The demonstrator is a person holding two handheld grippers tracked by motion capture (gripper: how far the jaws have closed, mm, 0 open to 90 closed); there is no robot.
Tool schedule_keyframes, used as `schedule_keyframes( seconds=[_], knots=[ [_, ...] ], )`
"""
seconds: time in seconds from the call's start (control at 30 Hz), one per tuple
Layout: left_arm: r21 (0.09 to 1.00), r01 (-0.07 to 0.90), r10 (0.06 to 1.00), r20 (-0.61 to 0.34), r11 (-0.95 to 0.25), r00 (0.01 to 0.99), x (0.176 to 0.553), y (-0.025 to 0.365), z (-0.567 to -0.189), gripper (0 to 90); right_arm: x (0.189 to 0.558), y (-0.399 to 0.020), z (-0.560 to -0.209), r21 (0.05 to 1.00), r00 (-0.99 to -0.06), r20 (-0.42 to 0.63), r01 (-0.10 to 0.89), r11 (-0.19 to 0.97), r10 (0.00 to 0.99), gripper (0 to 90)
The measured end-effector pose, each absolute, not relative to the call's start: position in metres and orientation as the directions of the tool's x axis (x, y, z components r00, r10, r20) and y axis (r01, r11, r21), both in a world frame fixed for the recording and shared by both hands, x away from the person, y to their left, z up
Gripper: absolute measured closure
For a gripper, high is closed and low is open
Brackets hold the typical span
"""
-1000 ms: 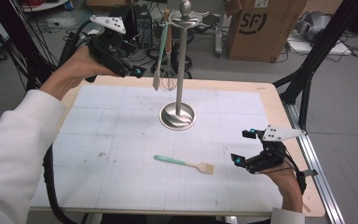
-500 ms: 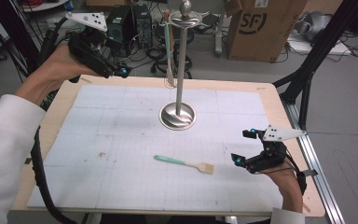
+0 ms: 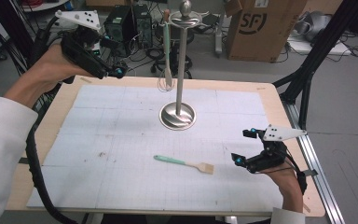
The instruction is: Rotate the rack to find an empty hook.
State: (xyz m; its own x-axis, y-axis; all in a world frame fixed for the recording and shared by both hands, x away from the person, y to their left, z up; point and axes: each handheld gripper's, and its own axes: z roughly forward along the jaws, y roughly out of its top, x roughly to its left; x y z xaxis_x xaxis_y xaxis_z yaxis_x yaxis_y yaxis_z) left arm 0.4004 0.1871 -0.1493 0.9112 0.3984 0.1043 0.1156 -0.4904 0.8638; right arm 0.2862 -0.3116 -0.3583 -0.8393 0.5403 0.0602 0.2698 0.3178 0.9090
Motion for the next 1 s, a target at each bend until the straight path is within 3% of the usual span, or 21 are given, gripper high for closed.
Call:
schedule_keyframes(
  seconds=[0.23, 0.47, 1.0],
  knots=[
    [0.867, 0.102, 0.381, 0.107, -0.488, 0.918, 0.398, 0.185, -0.147, 11.1, 0.288, -0.311, -0.359, 0.907, -0.839, 0.063, 0.274, 0.320, 0.541, 0.1],
    [0.870, 0.089, 0.351, 0.101, -0.485, 0.931, 0.399, 0.180, -0.143, 27.6, 0.288, -0.311, -0.359, 0.908, -0.838, 0.061, 0.272, 0.318, 0.542, 0.1],
    [0.872, 0.054, 0.266, 0.089, -0.487, 0.960, 0.398, 0.161, -0.130, 76.5, 0.288, -0.311, -0.360, 0.906, -0.841, 0.059, 0.272, 0.325, 0.538, 0.1]
  ],
)
